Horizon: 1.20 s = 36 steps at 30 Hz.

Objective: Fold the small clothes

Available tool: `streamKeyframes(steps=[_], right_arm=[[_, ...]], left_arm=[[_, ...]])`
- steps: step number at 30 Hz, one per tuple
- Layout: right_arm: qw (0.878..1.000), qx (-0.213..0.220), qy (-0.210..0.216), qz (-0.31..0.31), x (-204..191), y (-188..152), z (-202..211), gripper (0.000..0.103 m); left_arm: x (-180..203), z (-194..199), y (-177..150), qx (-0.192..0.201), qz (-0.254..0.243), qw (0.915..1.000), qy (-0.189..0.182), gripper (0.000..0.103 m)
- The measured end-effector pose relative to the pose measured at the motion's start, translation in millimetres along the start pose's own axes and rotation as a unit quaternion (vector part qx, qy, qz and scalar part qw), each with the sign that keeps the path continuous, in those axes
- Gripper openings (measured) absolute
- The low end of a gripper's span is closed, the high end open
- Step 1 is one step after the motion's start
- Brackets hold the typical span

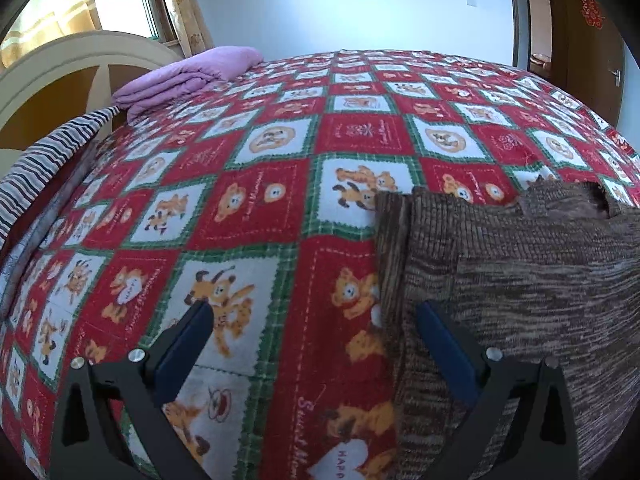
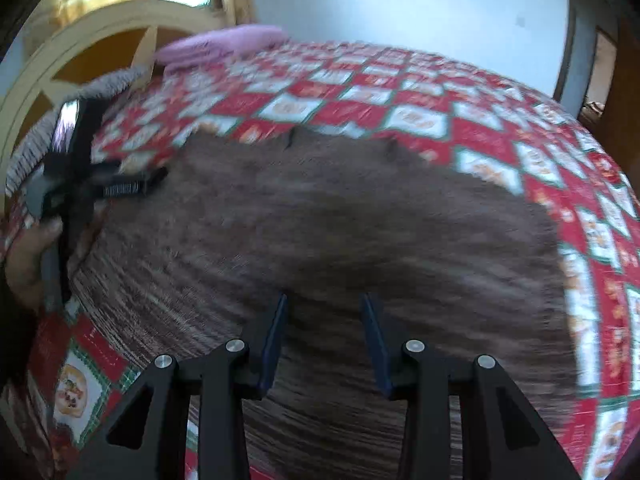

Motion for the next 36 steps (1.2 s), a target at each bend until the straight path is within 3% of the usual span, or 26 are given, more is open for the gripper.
streamKeyframes(steps=[4, 10, 14, 17, 20, 29, 36], right_arm=[[0.998, -0.002, -0.057, 0.019, -21, 2, -9, 0.047], [0.997, 0.015, -0.018, 0.069, -66, 25, -10, 0.047], [0.997, -0.014, 0.019, 0.079, -89, 22, -40, 0.047], [0.996, -0.002, -0.007, 0.091, -99, 11, -47, 0.05], [0.997, -0.005, 0.003, 0.081, -101, 8, -41, 0.05], [0.991, 0.012, 0.018, 0.134, -136, -13, -18, 0.056], [0.979, 0.004, 0.001, 0.202, -173, -23, -23, 0.057]], left_arm=[[-2, -1, -1, -0.003, 0.006, 1.0, -0.007, 0.103], [-6, -3, -2, -0.009, 0.014, 0.9997, -0.019, 0.103], [-7, -5, -2, -0.013, 0.019, 0.9994, -0.026, 0.103], [-9, -6, -2, -0.016, 0.023, 0.9991, -0.031, 0.103], [-10, -8, -1, -0.02, 0.026, 0.9987, -0.039, 0.103], [-38, -12, -2, -0.027, 0.103, 0.9861, -0.127, 0.103], [-36, -11, 5, -0.016, 0.099, 0.9799, -0.172, 0.103]])
Point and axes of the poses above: each gripper's, at about its wrist camera, not at the fingertips, and z roughly against the way its jaws point, x to its right, y to its top, the point moved 1 cm from there along -z, roughly the way its jaws point, and after that the axes turned 10 degrees about y, right-handed, at the moved point
